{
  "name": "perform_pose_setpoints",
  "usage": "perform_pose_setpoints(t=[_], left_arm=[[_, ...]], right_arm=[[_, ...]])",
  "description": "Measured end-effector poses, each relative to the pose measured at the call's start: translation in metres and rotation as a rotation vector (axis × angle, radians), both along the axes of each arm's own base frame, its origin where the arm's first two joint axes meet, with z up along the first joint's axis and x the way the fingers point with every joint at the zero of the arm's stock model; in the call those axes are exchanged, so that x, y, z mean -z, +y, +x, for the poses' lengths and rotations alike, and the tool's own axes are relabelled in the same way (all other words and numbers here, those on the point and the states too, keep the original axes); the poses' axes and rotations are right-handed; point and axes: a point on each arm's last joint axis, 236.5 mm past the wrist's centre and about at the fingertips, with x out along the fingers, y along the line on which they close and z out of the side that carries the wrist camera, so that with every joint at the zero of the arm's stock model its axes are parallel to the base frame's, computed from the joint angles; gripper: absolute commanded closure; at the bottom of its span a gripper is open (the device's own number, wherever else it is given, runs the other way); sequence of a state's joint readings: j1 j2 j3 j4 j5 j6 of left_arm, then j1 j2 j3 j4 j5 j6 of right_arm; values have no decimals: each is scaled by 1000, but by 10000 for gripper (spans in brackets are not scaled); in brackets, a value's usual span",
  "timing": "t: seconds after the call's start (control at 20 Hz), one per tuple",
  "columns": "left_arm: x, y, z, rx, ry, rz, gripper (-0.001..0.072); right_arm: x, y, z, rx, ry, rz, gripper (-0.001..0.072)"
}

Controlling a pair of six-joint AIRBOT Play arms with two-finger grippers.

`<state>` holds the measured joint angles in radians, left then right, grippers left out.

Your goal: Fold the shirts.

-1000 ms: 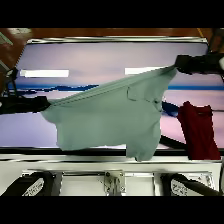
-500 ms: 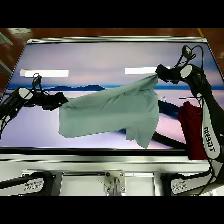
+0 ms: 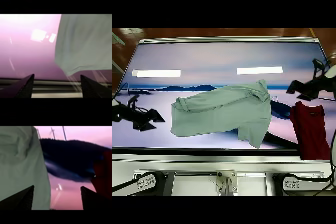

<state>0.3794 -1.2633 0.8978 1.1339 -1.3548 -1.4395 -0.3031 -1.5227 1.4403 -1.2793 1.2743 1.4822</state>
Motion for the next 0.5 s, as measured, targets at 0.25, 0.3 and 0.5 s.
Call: perform_pose_setpoints(t=[0.25,0.3,0.5], left_arm=[[34,-38,-40,-74,19,-146,31],[39,-44,-39,-99,3,-162,31],[53,-57,-26,-156,-55,-171,58]], right_arm=[[28,14,-45,32,126,211,22],[31,20,-47,35,133,239,22],[40,32,-39,38,101,256,22]])
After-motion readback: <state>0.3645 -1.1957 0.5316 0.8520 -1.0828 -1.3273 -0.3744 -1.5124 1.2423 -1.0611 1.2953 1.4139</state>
